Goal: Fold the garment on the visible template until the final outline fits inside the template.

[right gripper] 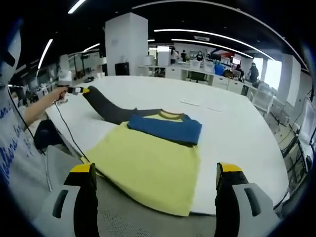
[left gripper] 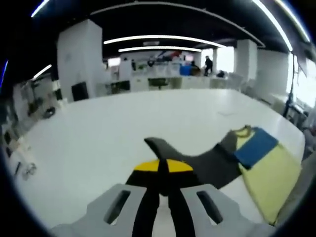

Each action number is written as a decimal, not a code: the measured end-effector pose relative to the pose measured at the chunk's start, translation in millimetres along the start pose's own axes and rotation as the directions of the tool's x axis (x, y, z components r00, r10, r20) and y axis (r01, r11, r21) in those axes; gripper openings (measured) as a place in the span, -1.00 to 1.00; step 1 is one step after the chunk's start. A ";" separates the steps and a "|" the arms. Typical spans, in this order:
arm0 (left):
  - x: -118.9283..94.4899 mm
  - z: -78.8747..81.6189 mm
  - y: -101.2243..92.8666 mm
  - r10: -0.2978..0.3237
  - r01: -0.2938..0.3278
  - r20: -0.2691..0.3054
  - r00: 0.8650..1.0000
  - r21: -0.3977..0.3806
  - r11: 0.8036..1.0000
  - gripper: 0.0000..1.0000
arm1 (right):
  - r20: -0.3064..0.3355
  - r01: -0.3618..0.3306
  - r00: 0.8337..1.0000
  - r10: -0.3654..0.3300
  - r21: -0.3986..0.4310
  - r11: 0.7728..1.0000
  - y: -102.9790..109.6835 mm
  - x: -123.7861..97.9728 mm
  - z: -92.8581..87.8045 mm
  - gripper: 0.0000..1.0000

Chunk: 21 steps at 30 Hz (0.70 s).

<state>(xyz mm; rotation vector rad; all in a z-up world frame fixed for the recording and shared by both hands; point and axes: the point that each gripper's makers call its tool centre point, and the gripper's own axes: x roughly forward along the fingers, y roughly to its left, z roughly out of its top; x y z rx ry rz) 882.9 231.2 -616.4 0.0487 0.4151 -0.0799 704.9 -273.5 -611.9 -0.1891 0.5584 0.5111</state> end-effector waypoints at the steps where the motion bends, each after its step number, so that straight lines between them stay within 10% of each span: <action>1: -1.4 3.0 -1.4 0.001 -0.001 0.005 1.000 0.002 1.000 -1.00 | -0.004 -0.003 1.000 0.003 0.001 1.000 -0.8 0.3 -0.9 1.00; 21: -30.4 44.6 -47.4 0.016 -0.020 0.088 0.996 0.048 0.999 -1.00 | -0.008 -0.083 0.996 0.083 -0.007 0.996 -15.1 -4.4 -11.7 1.00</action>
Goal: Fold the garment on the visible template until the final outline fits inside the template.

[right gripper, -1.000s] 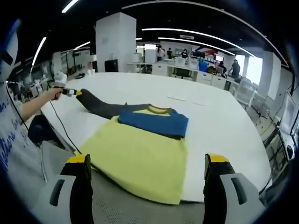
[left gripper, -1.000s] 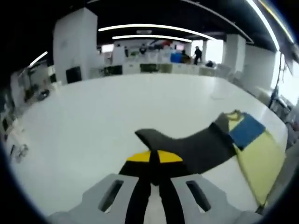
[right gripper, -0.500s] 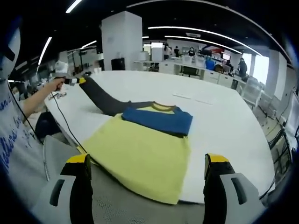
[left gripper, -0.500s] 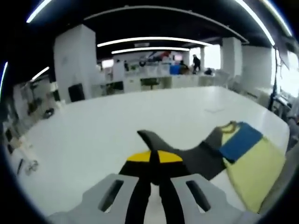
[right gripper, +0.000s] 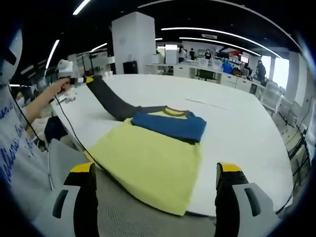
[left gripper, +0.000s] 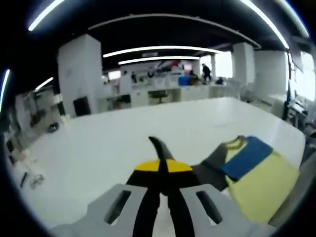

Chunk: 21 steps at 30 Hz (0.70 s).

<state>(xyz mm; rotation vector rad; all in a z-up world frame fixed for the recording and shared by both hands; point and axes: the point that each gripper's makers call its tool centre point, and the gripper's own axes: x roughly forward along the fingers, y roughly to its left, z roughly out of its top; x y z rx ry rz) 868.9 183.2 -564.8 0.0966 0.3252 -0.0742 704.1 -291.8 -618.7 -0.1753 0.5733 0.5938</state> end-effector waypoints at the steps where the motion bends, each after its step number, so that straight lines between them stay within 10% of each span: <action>1: -0.1 2.2 -3.1 -0.003 0.003 0.004 1.000 0.000 1.000 -1.00 | 0.000 -0.002 1.000 0.002 0.000 1.000 -0.8 -0.7 -0.9 1.00; 21: -4.6 82.9 -95.5 -0.125 0.119 0.154 0.980 0.049 0.992 -1.00 | 0.017 -0.043 0.999 0.043 0.014 0.999 -16.2 -13.5 -16.1 1.00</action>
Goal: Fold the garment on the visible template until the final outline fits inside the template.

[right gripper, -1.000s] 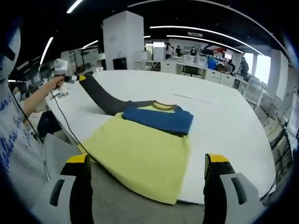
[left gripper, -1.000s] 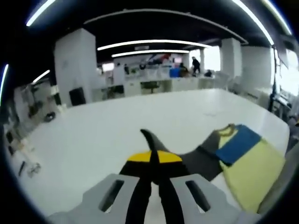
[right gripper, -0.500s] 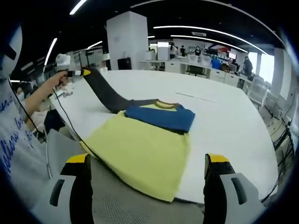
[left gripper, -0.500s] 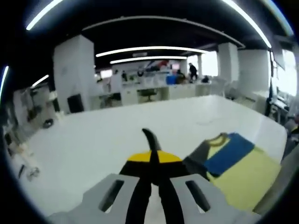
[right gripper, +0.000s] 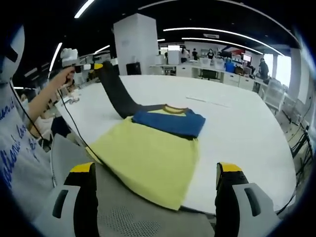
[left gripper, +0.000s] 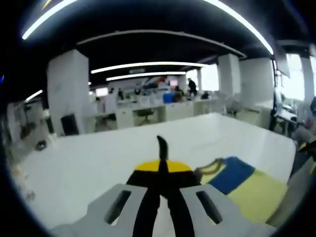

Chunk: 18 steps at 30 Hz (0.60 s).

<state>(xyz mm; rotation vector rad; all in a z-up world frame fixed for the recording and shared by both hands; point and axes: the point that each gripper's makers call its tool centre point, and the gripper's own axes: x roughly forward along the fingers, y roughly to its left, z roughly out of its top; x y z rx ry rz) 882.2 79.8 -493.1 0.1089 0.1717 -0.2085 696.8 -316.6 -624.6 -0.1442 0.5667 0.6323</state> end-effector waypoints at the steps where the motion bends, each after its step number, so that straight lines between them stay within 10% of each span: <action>1: 1.6 5.5 -6.3 -0.010 0.010 0.011 1.000 0.006 1.000 -1.00 | 0.000 -0.003 1.000 0.003 0.001 1.000 -0.4 -0.3 -0.7 1.00; 18: 40.2 35.1 -86.0 -0.133 0.132 0.046 0.990 0.031 0.991 -1.00 | 0.016 -0.038 0.999 0.037 0.020 0.999 -8.6 -1.6 -9.3 1.00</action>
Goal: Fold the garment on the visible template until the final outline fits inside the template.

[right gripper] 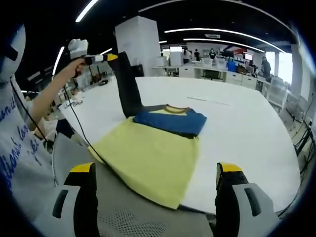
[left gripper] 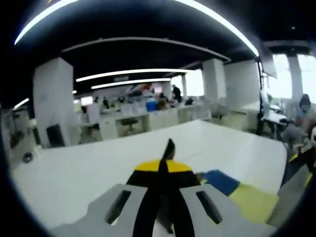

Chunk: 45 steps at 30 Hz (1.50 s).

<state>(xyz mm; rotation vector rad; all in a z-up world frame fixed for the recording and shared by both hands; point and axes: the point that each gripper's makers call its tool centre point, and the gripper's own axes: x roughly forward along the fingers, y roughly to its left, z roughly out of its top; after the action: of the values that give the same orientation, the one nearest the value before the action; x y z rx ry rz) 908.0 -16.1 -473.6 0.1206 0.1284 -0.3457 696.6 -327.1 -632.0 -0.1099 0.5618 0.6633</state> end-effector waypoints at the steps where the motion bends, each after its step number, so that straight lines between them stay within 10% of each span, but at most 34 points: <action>1: 4.8 0.6 -5.9 -0.010 0.010 0.000 1.000 0.001 1.000 -1.00 | -0.003 -0.004 1.000 0.004 0.002 1.000 -0.3 -0.4 -0.8 1.00; 23: 81.6 -23.0 -82.6 -0.136 0.135 -0.067 0.988 -0.020 0.991 -1.00 | -0.021 -0.051 0.998 0.051 0.000 0.999 -7.8 3.4 -2.9 1.00; 45: 139.4 -72.3 -155.7 -0.267 0.262 -0.171 0.948 -0.054 0.964 -1.00 | -0.033 -0.085 0.996 0.085 -0.001 0.996 -12.9 2.8 -8.5 1.00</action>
<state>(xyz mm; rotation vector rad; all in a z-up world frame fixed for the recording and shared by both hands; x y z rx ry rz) 976.8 -197.4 -580.0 0.1036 0.3282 -0.6014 702.4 -338.1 -641.6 -0.0997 0.5996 0.7457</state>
